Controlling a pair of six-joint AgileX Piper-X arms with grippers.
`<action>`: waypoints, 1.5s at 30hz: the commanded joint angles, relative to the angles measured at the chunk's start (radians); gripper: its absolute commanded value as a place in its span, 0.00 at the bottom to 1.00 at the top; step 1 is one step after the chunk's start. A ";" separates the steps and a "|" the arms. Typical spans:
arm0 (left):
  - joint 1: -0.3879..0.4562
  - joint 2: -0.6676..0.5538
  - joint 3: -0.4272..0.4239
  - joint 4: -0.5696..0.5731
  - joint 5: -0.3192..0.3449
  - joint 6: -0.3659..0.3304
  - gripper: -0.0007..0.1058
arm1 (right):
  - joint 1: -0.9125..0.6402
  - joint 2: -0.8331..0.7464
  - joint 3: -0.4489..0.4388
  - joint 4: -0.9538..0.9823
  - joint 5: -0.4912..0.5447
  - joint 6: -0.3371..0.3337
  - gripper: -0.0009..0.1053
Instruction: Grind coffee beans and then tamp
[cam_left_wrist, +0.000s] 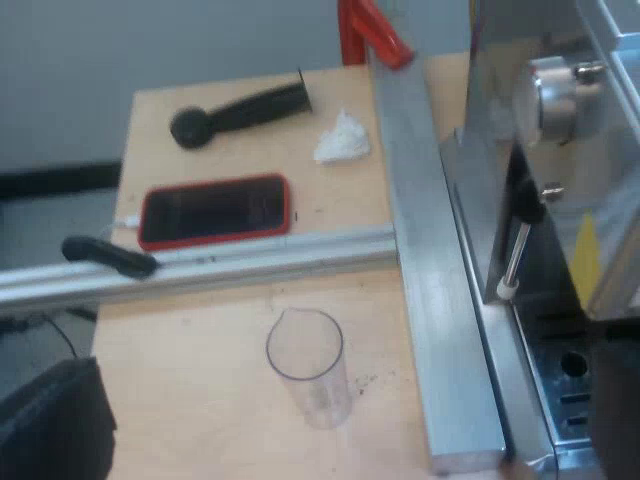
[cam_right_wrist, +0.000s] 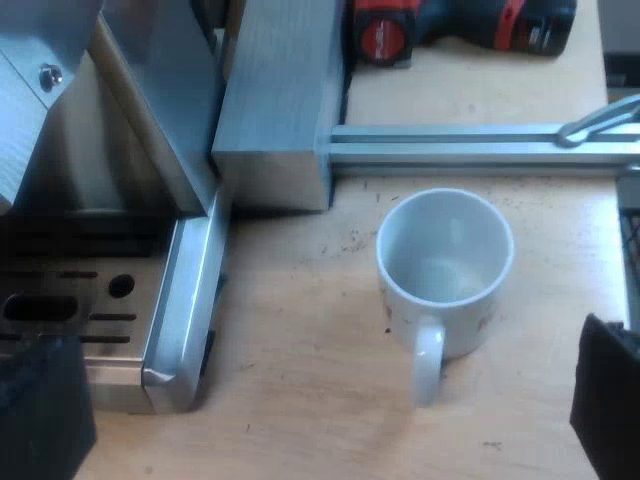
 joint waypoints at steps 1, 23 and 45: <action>-0.021 -0.060 0.006 0.005 -0.038 -0.002 0.93 | -0.001 -0.074 -0.005 -0.002 -0.001 -0.031 0.95; -0.022 -0.622 0.354 0.087 -0.038 -0.002 0.93 | -0.001 -0.560 0.310 0.007 -0.001 -0.003 0.61; -0.022 -0.839 0.572 -0.076 -0.005 -0.002 0.93 | 0.001 -0.709 0.457 0.079 -0.070 0.002 0.59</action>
